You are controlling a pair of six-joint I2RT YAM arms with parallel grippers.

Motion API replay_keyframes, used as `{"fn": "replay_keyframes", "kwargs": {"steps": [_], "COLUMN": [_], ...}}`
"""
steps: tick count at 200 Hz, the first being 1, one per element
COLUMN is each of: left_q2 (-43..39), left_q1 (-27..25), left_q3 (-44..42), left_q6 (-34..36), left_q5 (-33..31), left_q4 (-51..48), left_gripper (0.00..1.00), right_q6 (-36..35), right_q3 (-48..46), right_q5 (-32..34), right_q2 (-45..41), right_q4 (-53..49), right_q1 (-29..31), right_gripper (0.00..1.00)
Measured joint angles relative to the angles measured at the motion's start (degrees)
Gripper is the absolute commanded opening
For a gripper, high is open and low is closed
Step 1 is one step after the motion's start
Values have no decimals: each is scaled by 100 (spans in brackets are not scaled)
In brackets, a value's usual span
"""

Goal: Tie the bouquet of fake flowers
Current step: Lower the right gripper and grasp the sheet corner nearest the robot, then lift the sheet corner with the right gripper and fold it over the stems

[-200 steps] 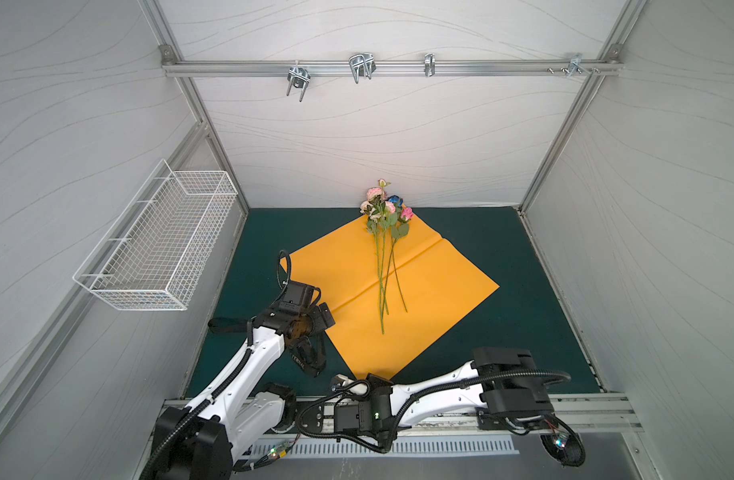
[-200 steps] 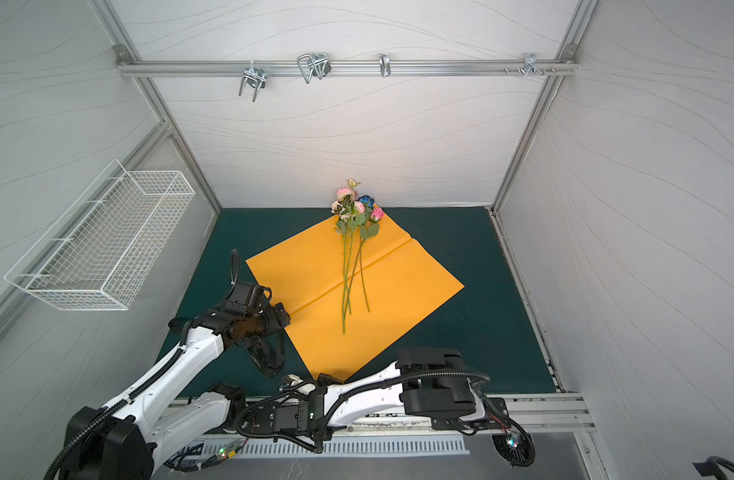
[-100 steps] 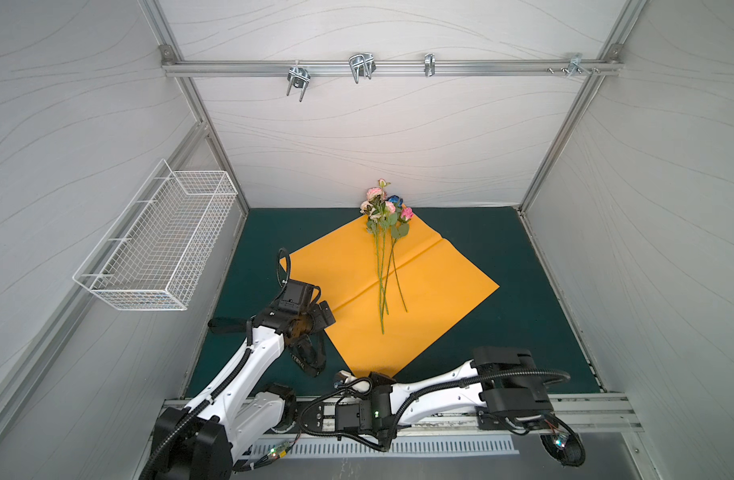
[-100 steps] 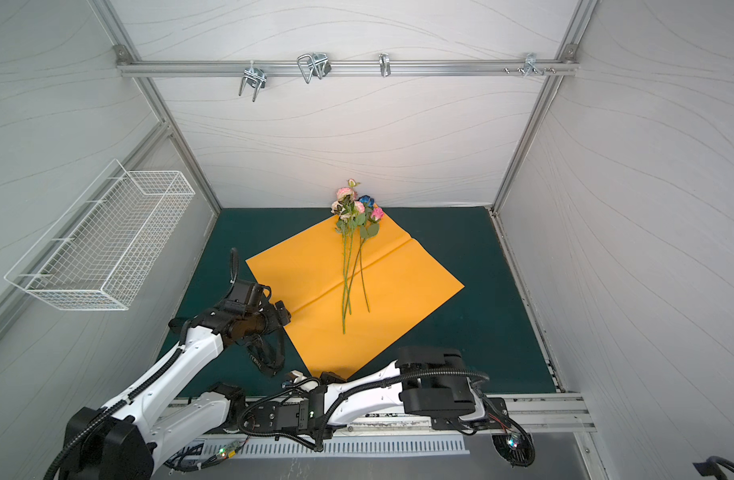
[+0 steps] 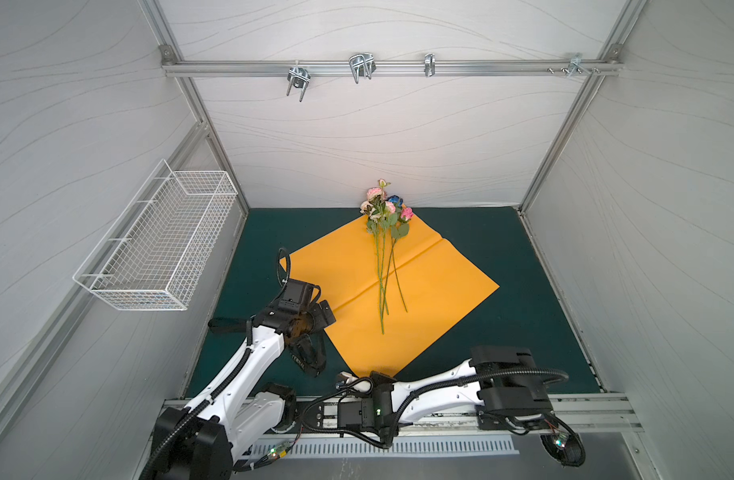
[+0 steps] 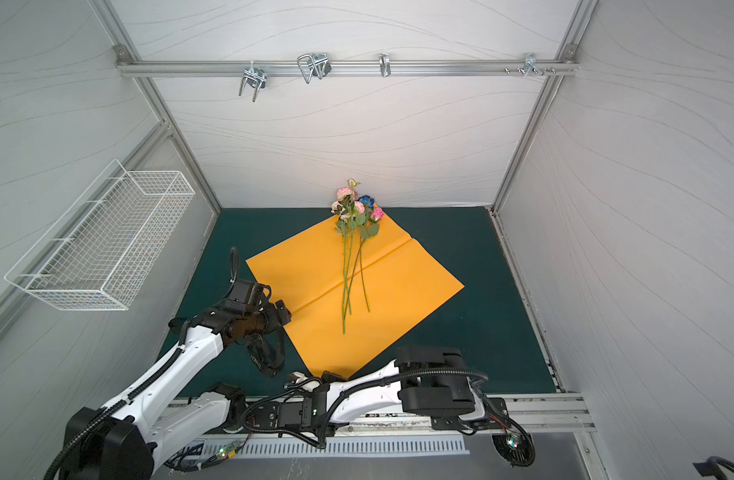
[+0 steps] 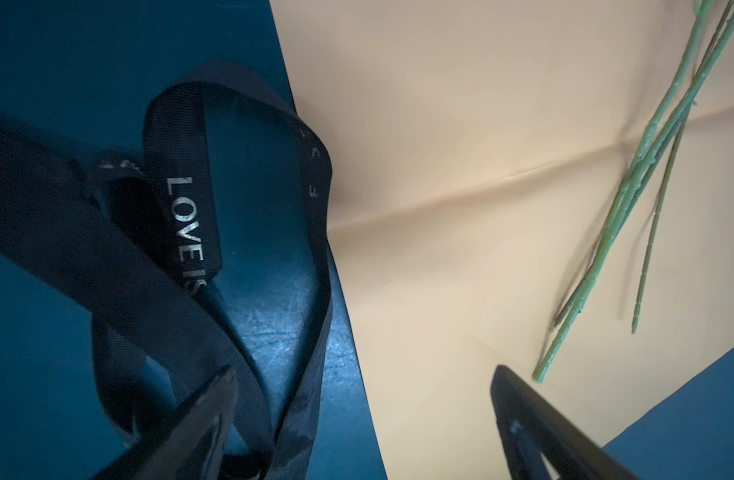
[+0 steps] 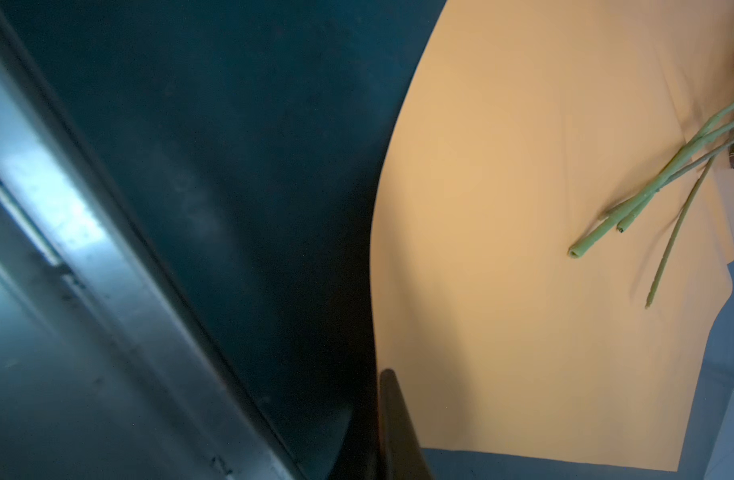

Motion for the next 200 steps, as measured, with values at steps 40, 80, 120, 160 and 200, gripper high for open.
{"fn": "replay_keyframes", "kwargs": {"steps": [40, 80, 120, 160, 200], "left_q2": [0, 0, 24, 234, 439], "left_q1": [4, 15, 15, 15, 15], "left_q3": [146, 330, 435, 452, 452], "left_q6": [9, 61, 129, 168, 170], "left_q5": [-15, -146, -245, -120, 258], "left_q4": [50, 118, 188, 343, 603], "left_gripper": [96, 95, 95, 92, 91], "right_q6": [-190, -555, -1019, -1582, -1947], "right_q3": [-142, -223, -157, 256, 728], "right_q5": [-57, -92, -254, -509, -811], "right_q2": [-321, -800, -979, -977, -925], "right_q4": [81, 179, 282, 310, 339], "right_q1": [-348, -1032, -1742, -2387, -2909], "right_gripper": [0, 0, 0, 0, 0]}}
